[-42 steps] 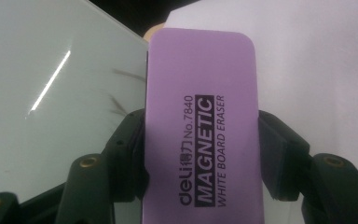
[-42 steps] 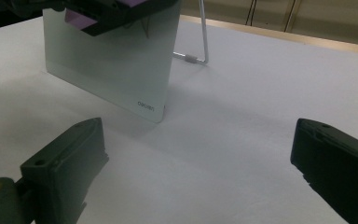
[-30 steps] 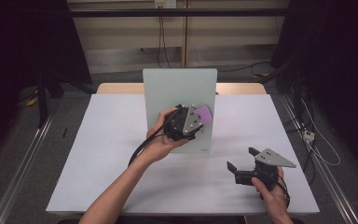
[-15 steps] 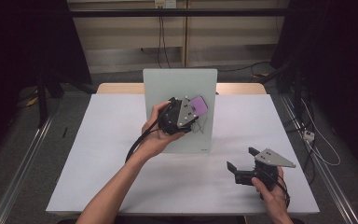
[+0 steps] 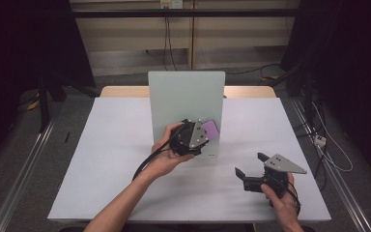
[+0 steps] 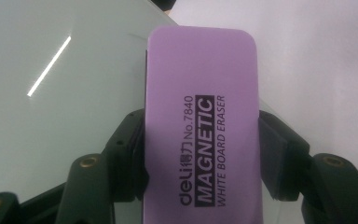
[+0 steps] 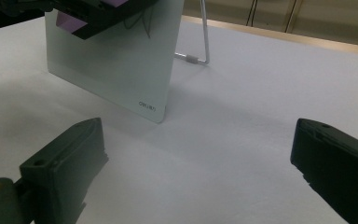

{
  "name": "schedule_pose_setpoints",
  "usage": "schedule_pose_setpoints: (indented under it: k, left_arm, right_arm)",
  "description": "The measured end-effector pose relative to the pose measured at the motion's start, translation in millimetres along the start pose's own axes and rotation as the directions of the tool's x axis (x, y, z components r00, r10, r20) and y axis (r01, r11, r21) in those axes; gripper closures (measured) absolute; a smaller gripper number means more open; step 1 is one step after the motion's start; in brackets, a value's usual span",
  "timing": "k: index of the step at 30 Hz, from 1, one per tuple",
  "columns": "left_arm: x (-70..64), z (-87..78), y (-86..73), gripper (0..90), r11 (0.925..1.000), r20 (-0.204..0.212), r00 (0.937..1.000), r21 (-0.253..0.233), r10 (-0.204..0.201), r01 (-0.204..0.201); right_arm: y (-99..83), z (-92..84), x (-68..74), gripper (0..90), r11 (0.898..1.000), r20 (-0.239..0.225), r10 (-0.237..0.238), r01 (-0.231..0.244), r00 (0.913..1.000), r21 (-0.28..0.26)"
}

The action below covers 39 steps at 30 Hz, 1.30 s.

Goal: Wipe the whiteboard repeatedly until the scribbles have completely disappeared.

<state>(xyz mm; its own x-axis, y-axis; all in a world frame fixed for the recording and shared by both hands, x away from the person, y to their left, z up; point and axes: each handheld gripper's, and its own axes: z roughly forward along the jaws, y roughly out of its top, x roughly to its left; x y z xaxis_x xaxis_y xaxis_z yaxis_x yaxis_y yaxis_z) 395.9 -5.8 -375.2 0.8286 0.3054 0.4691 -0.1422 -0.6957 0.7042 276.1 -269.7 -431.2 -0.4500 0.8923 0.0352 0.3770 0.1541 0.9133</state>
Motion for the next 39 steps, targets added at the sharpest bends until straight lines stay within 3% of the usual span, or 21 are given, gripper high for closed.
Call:
schedule_pose_setpoints:
  k: [4, 9, 14, 19, 28, 32, 35, 39]
  left_arm:
    - [6.8, -2.3, 6.4, 41.0, 1.0000, -0.007, 1.0000, -0.005, -0.001, 0.001]
    - [25.2, -9.0, 22.3, 41.0, 0.9993, -0.041, 0.9989, -0.030, -0.022, 0.020]
    - [39.2, -12.7, 34.7, 40.9, 0.9986, -0.044, 0.9983, -0.039, -0.038, 0.037]
    - [33.1, -8.3, 33.8, 41.0, 0.9995, -0.030, 0.9995, -0.027, -0.014, 0.013]
    - [2.1, 9.6, 18.0, 40.9, 0.9998, 0.050, 0.9986, 0.015, 0.015, -0.015]
    - [-7.4, 12.8, 9.8, 40.9, 0.9992, 0.063, 0.9977, 0.030, 0.025, -0.027]
    - [-7.0, 11.6, 8.3, 41.0, 0.9991, 0.065, 0.9976, 0.036, 0.022, -0.025]
    - [3.8, 4.1, 10.5, 41.0, 0.9996, 0.044, 0.9990, 0.027, 0.008, -0.009]
  right_arm:
    - [0.1, 0.3, -0.3, 2.8, 1.000, 0.002, -0.001, 0.001, 1.0000, -0.001]
    - [0.0, 0.2, -0.6, 2.7, 1.000, -0.001, 0.002, -0.002, 1.0000, -0.001]
    - [0.0, 0.1, -0.6, 2.7, 1.000, -0.002, 0.006, -0.006, 1.0000, -0.004]
    - [0.0, 0.1, -0.2, 2.8, 1.000, -0.002, 0.001, -0.001, 1.0000, -0.001]
    - [0.0, -0.7, -0.4, 2.7, 1.000, -0.002, 0.002, -0.002, 1.0000, -0.004]
    - [-0.1, -0.9, -0.7, 2.8, 1.000, 0.000, 0.004, -0.004, 1.0000, -0.004]
    - [-0.1, -0.8, -0.4, 2.7, 1.000, -0.001, 0.002, -0.002, 1.0000, -0.003]
    - [-0.1, -0.7, -0.7, 2.8, 1.000, -0.001, 0.003, -0.003, 1.0000, -0.003]
